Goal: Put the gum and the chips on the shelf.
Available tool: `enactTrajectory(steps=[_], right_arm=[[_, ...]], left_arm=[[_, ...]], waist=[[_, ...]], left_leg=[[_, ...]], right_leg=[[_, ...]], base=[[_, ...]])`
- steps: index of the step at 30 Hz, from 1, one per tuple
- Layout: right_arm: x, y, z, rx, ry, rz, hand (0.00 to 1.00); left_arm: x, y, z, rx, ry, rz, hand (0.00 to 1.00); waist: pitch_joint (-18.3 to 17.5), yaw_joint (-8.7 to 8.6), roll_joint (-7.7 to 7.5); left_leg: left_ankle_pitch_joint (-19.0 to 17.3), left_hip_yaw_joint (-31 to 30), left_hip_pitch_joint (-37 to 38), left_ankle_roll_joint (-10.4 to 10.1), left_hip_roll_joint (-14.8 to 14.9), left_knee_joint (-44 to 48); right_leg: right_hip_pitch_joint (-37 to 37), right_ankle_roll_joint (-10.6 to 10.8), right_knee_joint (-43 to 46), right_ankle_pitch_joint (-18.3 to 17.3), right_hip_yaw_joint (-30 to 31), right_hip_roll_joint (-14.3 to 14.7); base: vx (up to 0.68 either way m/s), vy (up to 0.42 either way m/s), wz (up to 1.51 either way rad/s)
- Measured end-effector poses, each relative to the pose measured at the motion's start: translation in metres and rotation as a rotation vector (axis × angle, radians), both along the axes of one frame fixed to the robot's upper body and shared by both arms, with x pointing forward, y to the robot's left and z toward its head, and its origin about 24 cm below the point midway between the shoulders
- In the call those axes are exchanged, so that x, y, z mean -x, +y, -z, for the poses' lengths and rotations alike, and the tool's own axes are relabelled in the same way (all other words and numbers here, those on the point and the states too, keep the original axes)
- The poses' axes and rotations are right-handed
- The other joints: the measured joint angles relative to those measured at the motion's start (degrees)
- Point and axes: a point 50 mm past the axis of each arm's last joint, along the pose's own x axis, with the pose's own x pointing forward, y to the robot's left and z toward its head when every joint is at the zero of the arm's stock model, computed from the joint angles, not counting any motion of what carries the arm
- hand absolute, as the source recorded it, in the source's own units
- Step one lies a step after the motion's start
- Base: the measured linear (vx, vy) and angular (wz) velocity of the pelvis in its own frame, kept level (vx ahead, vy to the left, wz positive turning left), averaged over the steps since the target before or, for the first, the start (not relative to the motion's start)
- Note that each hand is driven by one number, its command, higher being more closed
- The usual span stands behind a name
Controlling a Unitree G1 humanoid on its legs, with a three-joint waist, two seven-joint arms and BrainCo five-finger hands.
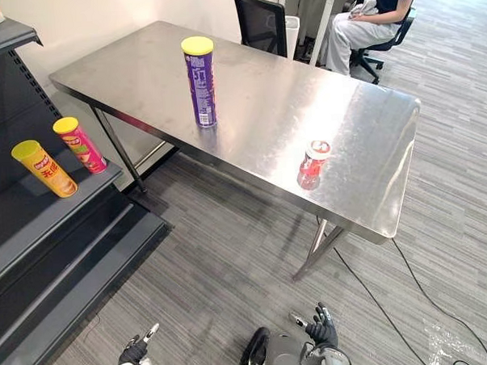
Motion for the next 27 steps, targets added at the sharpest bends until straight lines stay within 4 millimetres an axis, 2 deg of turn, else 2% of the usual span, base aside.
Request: enactTrajectory(steps=[4,10,15,16,18,19,20,21,22,23,24,26,27], right_arm=[[0.003,-0.002,0.001,0.016,0.016,0.023,0.0],[0.004,-0.007,0.001,0.046,0.041,0.079,0.0],[0.006,-0.011,0.002,0.045,0.054,0.115,0.0],[0.009,-0.011,0.003,0.04,0.067,0.126,0.0],[0.012,-0.01,0.004,0.038,0.08,0.145,0.0],[0.011,-0.012,0.003,0.046,0.075,0.145,0.0],[0.01,-0.014,0.002,0.053,0.073,0.141,0.0],[0.01,-0.014,0.002,0.055,0.073,0.139,0.0],[0.007,-0.015,0.0,0.058,0.057,0.134,0.0],[0.006,-0.014,-0.001,0.057,0.055,0.132,0.0],[0.006,-0.014,-0.001,0.056,0.057,0.131,0.0],[0.004,-0.014,0.0,0.05,0.062,0.127,0.0],[0.004,-0.014,0.0,0.049,0.065,0.127,0.0]], left_arm=[[0.0,-0.002,0.0,0.003,0.004,0.003,0.0],[0.0,-0.007,0.001,0.008,0.018,0.045,0.0],[-0.002,-0.009,0.001,0.012,0.016,0.052,0.0],[-0.001,-0.007,0.001,0.008,0.015,0.05,0.0],[-0.004,-0.004,-0.001,0.004,-0.013,0.016,0.0],[-0.003,-0.005,-0.002,0.017,-0.038,-0.036,0.0],[0.0,-0.007,-0.002,0.036,-0.056,-0.092,0.0],[-0.001,-0.005,-0.003,0.039,-0.074,-0.114,0.0],[0.0,-0.005,-0.004,0.047,-0.091,-0.117,0.0],[-0.004,-0.006,-0.005,0.055,-0.116,-0.106,0.0],[-0.004,-0.005,-0.006,0.057,-0.125,-0.106,0.0],[-0.006,-0.006,-0.007,0.063,-0.144,-0.099,0.0],[-0.006,-0.006,-0.007,0.063,-0.147,-0.099,0.0]], waist=[[-0.6,-0.3,0.62],[-1.1,-0.81,1.82],[-1.2,-0.85,1.84],[-1.5,-0.88,1.47],[-1.5,-0.9,1.04],[-1.4,-0.86,2.32],[-1.1,-0.54,3.12],[-1.0,-0.14,3.29],[-1.0,0.67,3.63],[-1.0,1.11,3.41],[-1.0,1.37,3.27],[-0.9,2.11,3.15],[-1.0,2.24,3.1]], left_leg=[[0.6,-0.2,-0.1,0.1,0.1,-1.1],[1.0,1.0,0.0,-0.4,-0.9,-0.9],[1.9,3.4,-0.6,-1.6,-2.0,2.2],[1.9,3.6,-2.2,-1.6,-1.7,7.0],[1.9,3.3,-6.7,-1.6,1.0,20.8],[3.0,1.9,-11.6,0.0,5.7,34.6],[8.4,-0.8,-16.6,4.0,9.8,47.0],[8.7,-2.4,-18.5,3.8,11.0,51.3],[4.1,-5.7,-21.4,3.6,11.8,55.0],[1.3,-7.9,-23.6,3.6,11.2,53.9],[0.4,-8.4,-24.2,3.6,10.8,51.7],[-0.1,-11.9,-25.2,3.5,8.6,37.7],[0.1,-13.2,-25.0,3.3,7.9,33.6]], right_leg=[[0.8,0.5,-2.8,1.6,-0.7,0.7],[0.8,2.0,-4.1,3.2,0.2,0.2],[0.0,2.1,-2.1,3.1,0.5,-1.8],[0.2,1.9,-2.4,3.0,0.5,-2.5],[2.1,1.7,-5.2,2.8,0.7,-2.4],[3.4,1.0,-6.9,2.4,1.7,-0.5],[5.0,0.6,-7.7,1.9,4.2,1.4],[5.5,0.3,-7.8,1.5,5.9,2.0],[6.1,0.4,-7.3,0.7,8.8,2.6],[6.4,0.6,-7.4,0.4,11.6,2.7],[6.4,0.6,-7.4,0.4,13.4,2.6],[6.8,1.3,-7.4,-0.1,19.0,2.0],[6.8,1.6,-7.4,-0.2,20.2,1.8]], base=[[0.02,0.048,0.11],[0.07,0.064,-0.07],[0.04,0.025,-0.17],[0.04,-0.052,-0.29],[0.03,-0.101,-0.42],[0.01,-0.127,-0.76],[0.05,-0.08,-0.91],[0.14,0.032,-1.14],[0.17,0.068,-1.27],[0.15,0.05,-1.29],[0.12,0.034,-1.36],[0.2,0.155,-1.28],[0.17,0.202,-1.0]])
